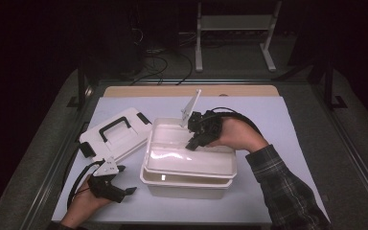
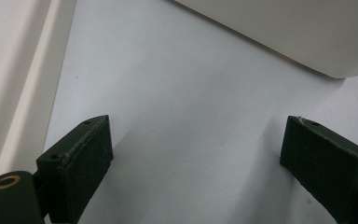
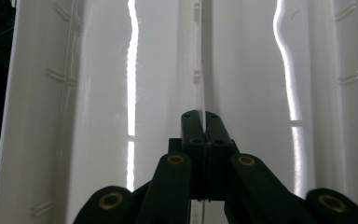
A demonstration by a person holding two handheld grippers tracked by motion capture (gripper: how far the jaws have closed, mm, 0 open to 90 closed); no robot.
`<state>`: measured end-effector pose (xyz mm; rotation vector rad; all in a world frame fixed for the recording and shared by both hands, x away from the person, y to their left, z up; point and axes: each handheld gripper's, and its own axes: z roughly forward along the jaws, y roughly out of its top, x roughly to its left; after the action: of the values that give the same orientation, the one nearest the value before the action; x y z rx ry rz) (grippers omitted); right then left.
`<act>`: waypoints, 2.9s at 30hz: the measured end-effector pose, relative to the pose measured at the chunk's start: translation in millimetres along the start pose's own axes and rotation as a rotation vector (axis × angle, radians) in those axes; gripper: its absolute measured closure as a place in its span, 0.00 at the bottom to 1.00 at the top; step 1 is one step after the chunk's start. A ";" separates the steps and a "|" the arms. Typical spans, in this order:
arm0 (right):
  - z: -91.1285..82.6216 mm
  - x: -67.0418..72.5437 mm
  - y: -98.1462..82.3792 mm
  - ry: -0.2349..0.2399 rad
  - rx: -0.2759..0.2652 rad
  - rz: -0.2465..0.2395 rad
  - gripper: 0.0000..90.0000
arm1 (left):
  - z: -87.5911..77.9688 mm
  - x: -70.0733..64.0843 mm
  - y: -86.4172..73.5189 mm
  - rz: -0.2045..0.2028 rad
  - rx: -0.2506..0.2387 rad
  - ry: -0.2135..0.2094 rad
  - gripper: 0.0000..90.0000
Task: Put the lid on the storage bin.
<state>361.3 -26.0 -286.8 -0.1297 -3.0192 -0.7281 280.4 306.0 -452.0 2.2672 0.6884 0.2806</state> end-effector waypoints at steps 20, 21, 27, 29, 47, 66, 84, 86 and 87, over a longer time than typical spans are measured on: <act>24.4 5.6 2.9 0.015 0.026 -0.004 0.99 | 0.0 -0.1 0.0 0.000 -0.001 0.001 0.09; 25.1 5.6 2.9 0.015 0.031 -0.004 0.99 | 0.0 -0.1 0.0 0.000 0.000 0.001 0.09; 28.4 4.8 -0.4 0.017 0.019 0.002 0.99 | 0.0 -0.1 0.0 0.000 0.000 0.001 0.09; 29.3 4.9 0.1 0.016 0.025 0.004 0.99 | 0.1 -0.1 0.0 0.000 -0.001 0.001 0.09; 9.4 4.8 -10.2 -0.082 -0.062 0.040 0.57 | 0.1 -0.1 0.0 -0.001 0.000 0.000 0.09; -34.6 10.1 -70.2 -0.215 -0.143 0.163 0.38 | 0.1 -0.1 0.0 -0.001 0.000 0.000 0.09; -49.0 22.3 -174.4 -0.366 -0.267 0.394 0.30 | 0.1 -0.2 0.0 -0.002 0.000 0.000 0.09; -44.8 22.5 -183.7 -0.372 -0.272 0.417 0.29 | 0.0 0.0 0.0 0.001 0.002 0.000 0.09; -40.9 22.5 -189.7 -0.374 -0.274 0.435 0.29 | 0.0 0.0 0.0 0.000 0.001 0.001 0.09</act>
<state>322.5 -211.2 -335.3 -0.9952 -3.0125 -1.1638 280.3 306.0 -452.0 2.2682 0.6890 0.2810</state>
